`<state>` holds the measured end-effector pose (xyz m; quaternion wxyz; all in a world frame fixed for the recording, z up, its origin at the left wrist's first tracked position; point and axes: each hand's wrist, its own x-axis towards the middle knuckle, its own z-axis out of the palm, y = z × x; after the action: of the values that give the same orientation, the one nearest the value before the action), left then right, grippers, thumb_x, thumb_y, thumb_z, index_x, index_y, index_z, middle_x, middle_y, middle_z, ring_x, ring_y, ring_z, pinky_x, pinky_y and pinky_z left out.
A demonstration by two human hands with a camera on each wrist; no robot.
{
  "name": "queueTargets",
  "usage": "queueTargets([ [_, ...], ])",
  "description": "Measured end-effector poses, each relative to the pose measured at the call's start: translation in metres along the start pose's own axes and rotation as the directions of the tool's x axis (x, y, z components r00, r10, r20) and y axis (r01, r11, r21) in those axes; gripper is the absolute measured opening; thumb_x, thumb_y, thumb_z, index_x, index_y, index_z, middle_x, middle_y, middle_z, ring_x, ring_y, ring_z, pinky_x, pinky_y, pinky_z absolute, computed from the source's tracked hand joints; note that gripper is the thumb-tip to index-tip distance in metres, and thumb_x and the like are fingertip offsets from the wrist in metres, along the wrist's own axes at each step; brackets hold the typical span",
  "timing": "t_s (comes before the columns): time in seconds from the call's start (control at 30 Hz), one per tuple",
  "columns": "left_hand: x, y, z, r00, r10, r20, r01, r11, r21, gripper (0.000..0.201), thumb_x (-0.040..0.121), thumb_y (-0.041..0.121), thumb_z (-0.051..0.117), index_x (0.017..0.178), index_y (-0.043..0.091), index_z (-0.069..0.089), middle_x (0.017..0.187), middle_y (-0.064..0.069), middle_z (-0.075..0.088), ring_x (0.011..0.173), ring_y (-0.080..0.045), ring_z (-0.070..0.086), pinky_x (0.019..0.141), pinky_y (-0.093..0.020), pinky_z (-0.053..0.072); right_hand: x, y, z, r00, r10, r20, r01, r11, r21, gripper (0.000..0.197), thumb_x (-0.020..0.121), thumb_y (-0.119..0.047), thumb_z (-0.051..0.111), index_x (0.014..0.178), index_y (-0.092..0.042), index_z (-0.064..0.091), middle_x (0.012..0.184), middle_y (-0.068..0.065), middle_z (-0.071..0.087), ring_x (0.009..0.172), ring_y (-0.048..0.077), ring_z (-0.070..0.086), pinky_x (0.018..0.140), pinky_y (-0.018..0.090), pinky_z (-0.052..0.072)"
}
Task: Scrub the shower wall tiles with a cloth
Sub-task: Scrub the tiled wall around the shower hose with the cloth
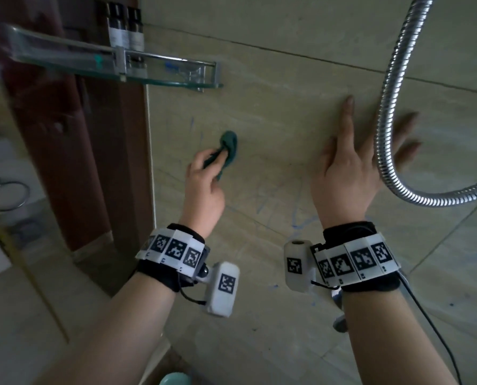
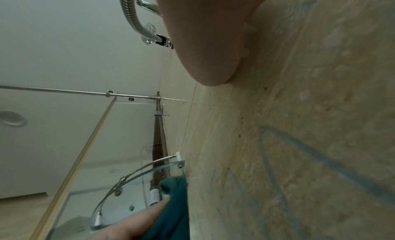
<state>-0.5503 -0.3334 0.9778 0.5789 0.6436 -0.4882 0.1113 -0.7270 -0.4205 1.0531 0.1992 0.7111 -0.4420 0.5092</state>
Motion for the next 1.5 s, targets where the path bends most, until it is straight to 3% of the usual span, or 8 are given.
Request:
queueTargets([
  [0.17, 0.002, -0.016, -0.028, 0.983, -0.077, -0.165, 0.062, 0.993, -0.096, 0.046, 0.087, -0.022, 0.037, 0.128, -0.010, 0.052, 0.129, -0.028, 0.043, 0.119, -0.027, 0.043, 0.100, -0.002, 0.026, -0.009, -0.019, 0.006, 0.992, 0.047, 0.114, -0.054, 0.997, 0.054, 0.056, 0.097, -0.025, 0.035, 0.150, -0.037, 0.021, 0.159, 0.016, 0.004, 0.142, 0.049, -0.002, 0.110, 0.067, -0.001],
  [0.3, 0.015, -0.027, -0.042, 0.969, -0.127, -0.212, 0.086, 0.978, -0.192, 0.045, 0.089, -0.022, 0.034, 0.130, -0.010, 0.049, 0.129, -0.026, 0.041, 0.117, -0.019, 0.040, 0.096, 0.003, 0.025, -0.014, -0.038, 0.011, 0.991, 0.066, 0.115, -0.069, 0.997, 0.029, 0.055, 0.097, -0.028, 0.039, 0.149, -0.036, 0.026, 0.160, 0.012, 0.003, 0.142, 0.046, -0.003, 0.107, 0.051, -0.017],
  [0.47, 0.047, -0.055, -0.054, 0.958, -0.169, -0.234, 0.108, 0.962, -0.252, 0.046, 0.090, -0.020, 0.034, 0.131, -0.007, 0.049, 0.123, -0.006, 0.036, 0.116, -0.016, 0.040, 0.095, 0.003, 0.025, -0.004, -0.067, 0.023, 0.989, 0.107, 0.103, -0.104, 0.994, -0.030, 0.054, 0.096, -0.033, 0.039, 0.148, -0.037, 0.027, 0.160, 0.015, 0.003, 0.141, 0.052, -0.005, 0.110, 0.063, -0.005],
  [0.8, 0.084, -0.098, -0.049, 0.974, -0.081, -0.213, 0.046, 0.985, -0.167, 0.054, 0.080, -0.015, 0.033, 0.130, -0.007, 0.052, 0.133, -0.025, 0.040, 0.123, -0.040, 0.039, 0.100, -0.008, 0.021, 0.005, -0.121, 0.055, 0.976, 0.197, 0.094, -0.189, 0.978, -0.087, 0.057, 0.096, -0.043, 0.038, 0.150, -0.037, 0.021, 0.160, 0.014, 0.000, 0.143, 0.046, -0.008, 0.111, 0.061, -0.006],
  [1.1, 0.121, -0.105, -0.040, 0.935, -0.098, -0.342, 0.055, 0.990, -0.132, 0.060, 0.078, -0.020, 0.037, 0.134, -0.004, 0.050, 0.142, -0.024, 0.036, 0.125, -0.043, 0.037, 0.096, 0.007, 0.004, 0.003, -0.118, 0.065, 0.981, 0.191, 0.046, -0.181, 0.968, -0.173, 0.055, 0.098, -0.050, 0.035, 0.150, -0.039, 0.019, 0.160, 0.014, 0.003, 0.143, 0.046, -0.003, 0.113, 0.061, -0.001],
  [1.23, 0.125, -0.108, -0.027, 0.938, -0.156, -0.309, 0.116, 0.983, -0.143, 0.064, 0.080, -0.019, 0.037, 0.140, 0.002, 0.045, 0.147, -0.018, 0.034, 0.133, -0.039, 0.032, 0.105, -0.008, 0.010, 0.001, -0.117, 0.069, 0.983, 0.180, 0.029, -0.173, 0.970, -0.168, 0.054, 0.099, -0.051, 0.034, 0.150, -0.039, 0.021, 0.159, 0.016, 0.005, 0.143, 0.047, -0.001, 0.112, 0.061, -0.002],
  [1.37, 0.116, -0.099, -0.014, 0.930, -0.123, -0.345, 0.059, 0.980, -0.189, 0.066, 0.073, -0.018, 0.034, 0.134, -0.002, 0.051, 0.138, -0.022, 0.044, 0.128, -0.041, 0.041, 0.103, -0.001, 0.012, 0.000, -0.113, 0.072, 0.987, 0.163, 0.009, -0.160, 0.977, -0.141, 0.053, 0.099, -0.052, 0.034, 0.149, -0.039, 0.023, 0.159, 0.017, 0.006, 0.143, 0.048, 0.000, 0.111, 0.060, -0.004],
  [1.5, 0.088, -0.083, -0.002, 0.979, -0.006, -0.205, -0.022, 0.990, -0.137, 0.064, 0.075, -0.007, 0.029, 0.132, 0.003, 0.055, 0.135, -0.017, 0.050, 0.116, -0.037, 0.046, 0.103, -0.031, 0.032, -0.001, -0.114, 0.075, 0.986, 0.166, -0.002, -0.165, 0.978, -0.127, 0.052, 0.100, -0.051, 0.034, 0.150, -0.039, 0.024, 0.158, 0.019, 0.007, 0.142, 0.050, 0.000, 0.111, 0.062, -0.003],
])
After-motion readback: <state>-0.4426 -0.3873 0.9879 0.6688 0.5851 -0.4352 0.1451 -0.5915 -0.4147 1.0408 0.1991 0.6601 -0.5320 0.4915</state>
